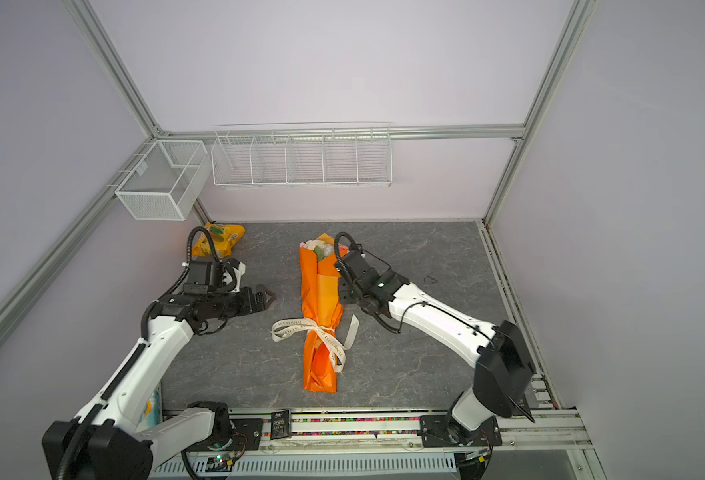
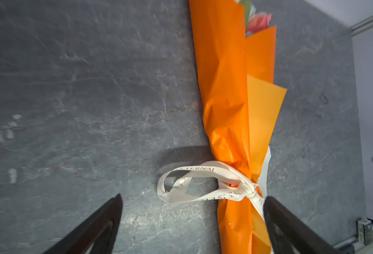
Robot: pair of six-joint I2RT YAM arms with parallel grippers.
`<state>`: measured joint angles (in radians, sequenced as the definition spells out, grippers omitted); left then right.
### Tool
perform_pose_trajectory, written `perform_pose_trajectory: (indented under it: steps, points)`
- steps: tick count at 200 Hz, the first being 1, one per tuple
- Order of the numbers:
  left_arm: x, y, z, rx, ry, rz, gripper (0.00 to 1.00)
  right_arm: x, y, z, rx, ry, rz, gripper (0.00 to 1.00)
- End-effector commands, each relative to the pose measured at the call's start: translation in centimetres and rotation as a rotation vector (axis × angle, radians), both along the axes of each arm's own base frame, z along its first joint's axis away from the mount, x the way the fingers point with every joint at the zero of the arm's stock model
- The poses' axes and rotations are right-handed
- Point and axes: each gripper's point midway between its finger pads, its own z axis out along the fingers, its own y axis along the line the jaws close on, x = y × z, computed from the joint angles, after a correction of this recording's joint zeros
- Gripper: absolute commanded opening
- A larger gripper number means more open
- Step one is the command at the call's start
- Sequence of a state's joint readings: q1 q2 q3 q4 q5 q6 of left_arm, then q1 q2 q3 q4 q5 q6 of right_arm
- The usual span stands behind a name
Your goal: Tie the bouquet of fake flowers
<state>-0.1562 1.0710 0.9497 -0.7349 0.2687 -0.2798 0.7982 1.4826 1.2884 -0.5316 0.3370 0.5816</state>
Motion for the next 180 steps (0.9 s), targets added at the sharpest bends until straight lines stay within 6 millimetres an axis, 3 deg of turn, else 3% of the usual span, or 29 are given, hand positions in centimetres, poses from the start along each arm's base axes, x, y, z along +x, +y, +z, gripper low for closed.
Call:
perform_pose_trajectory:
  steps: [1, 15, 36, 62, 80, 104, 124, 161, 180]
  points:
    - [0.6, -0.5, 1.7, -0.054, -0.102, 0.000, 1.00, 0.8, -6.6, 0.4, -0.061, -0.075, -0.123, 0.60]
    - [0.5, -4.3, 2.1, -0.244, -0.093, -0.150, 1.00, 0.8, -7.5, -0.4, 0.080, -0.031, -0.093, 0.63]
    - [1.0, -8.2, 0.5, -0.433, 0.020, -0.253, 1.00, 0.6, -5.5, -2.0, 0.279, 0.076, 0.010, 0.66]
    - [3.1, -10.0, -3.9, -0.347, 0.111, -0.220, 1.00, 0.5, -0.8, -5.6, 0.374, 0.246, 0.136, 0.65]
    - [4.5, -10.9, -6.6, -0.329, 0.194, -0.213, 1.00, 0.8, 2.3, -8.2, 0.383, 0.343, 0.193, 0.71]
    - [6.1, -11.2, -9.4, -0.291, 0.245, -0.192, 1.00, 1.8, 5.0, -11.6, 0.360, 0.410, 0.220, 0.72]
    - [6.5, -12.0, -11.3, -0.317, 0.283, -0.213, 1.00, 2.8, 7.0, -13.8, 0.404, 0.456, 0.238, 0.67]
    - [6.4, -15.1, -12.5, -0.395, 0.327, -0.288, 1.00, 3.8, 7.2, -16.0, 0.399, 0.490, 0.204, 0.59]
    - [6.5, -17.0, -12.9, -0.418, 0.334, -0.316, 0.98, 4.4, 6.0, -17.2, 0.386, 0.501, 0.165, 0.42]
